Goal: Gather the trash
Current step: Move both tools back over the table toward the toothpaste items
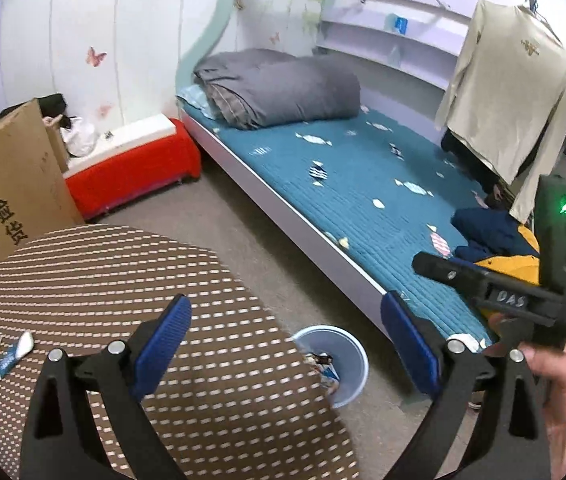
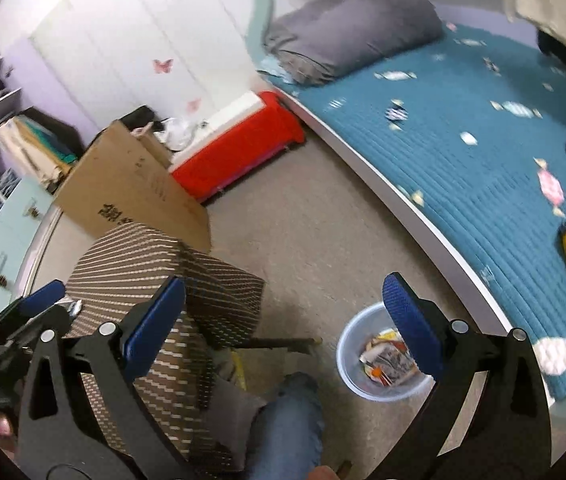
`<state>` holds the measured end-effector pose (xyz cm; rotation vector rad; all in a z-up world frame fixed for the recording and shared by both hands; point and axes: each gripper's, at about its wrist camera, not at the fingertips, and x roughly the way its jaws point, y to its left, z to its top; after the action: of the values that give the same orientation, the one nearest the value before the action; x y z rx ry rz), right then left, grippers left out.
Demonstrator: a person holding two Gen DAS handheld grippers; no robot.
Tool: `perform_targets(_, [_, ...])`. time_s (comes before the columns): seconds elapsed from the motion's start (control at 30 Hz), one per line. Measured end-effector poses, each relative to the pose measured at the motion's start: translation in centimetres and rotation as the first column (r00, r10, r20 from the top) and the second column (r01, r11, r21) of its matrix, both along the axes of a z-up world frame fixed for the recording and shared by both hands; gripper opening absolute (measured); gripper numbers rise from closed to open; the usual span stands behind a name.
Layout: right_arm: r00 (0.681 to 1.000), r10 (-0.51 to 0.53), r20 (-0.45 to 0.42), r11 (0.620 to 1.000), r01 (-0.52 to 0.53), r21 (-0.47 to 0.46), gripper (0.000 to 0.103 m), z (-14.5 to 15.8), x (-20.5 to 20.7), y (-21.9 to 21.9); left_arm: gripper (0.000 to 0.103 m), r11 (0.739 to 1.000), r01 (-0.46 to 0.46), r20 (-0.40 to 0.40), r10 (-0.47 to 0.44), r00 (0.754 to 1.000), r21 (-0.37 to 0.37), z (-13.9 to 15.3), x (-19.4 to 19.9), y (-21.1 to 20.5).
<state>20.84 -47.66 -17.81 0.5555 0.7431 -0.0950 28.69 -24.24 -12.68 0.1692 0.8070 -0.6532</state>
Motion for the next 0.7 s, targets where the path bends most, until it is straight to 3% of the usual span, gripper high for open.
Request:
perform_targets(0.3, [0.991,0.120,0.058,0.992,-0.117,-0.055,0.097,3.6,2.0,5.7,0.094,0.993,-0.114,0.023,0.115,0.993,-0.041,1.5,0.6,7.2])
perform_targets(0.7, [0.954,0.281,0.109,0.955,-0.266,-0.135,0.097,6.7,4.2,14.1,0.094,0.959,-0.269,0.054,0.274,0.960,-0.093,2.8,0.8,16.7])
